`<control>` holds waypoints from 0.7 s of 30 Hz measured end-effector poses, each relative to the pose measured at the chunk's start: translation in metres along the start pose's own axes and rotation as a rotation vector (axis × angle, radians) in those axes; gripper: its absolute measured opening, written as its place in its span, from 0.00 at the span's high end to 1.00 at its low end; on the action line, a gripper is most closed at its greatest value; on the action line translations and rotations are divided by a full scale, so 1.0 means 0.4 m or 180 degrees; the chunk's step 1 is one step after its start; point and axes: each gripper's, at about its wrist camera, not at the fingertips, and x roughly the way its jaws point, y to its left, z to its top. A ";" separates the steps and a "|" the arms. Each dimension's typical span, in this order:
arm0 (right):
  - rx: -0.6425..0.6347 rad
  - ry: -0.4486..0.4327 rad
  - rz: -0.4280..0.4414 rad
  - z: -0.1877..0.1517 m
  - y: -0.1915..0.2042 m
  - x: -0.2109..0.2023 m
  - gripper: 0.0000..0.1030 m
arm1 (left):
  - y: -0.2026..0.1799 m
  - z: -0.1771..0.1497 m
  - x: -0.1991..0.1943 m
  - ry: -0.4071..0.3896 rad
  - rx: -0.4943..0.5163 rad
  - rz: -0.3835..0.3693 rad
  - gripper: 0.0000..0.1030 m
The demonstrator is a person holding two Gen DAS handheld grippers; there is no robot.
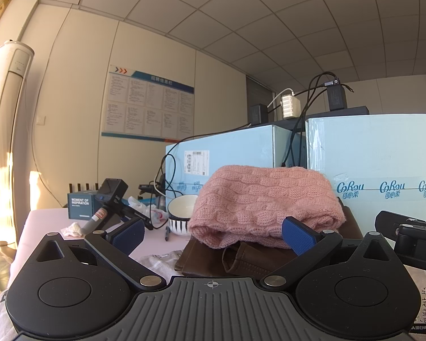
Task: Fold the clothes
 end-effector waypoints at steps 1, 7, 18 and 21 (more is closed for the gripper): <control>0.0000 0.0000 0.0000 0.000 0.000 0.000 0.00 | 0.000 0.000 0.000 0.0000 0.0000 0.0000 0.00; -0.0001 0.0001 0.0000 0.000 0.000 0.000 0.00 | 0.001 0.001 -0.002 0.0000 -0.0002 0.0000 0.00; -0.0001 0.0001 0.0000 0.000 0.000 -0.001 0.00 | 0.000 0.001 0.000 -0.0007 -0.0002 0.0038 0.00; -0.0001 0.0000 0.0000 0.000 0.000 -0.001 0.00 | -0.001 0.001 0.001 -0.0006 -0.0004 0.0043 0.00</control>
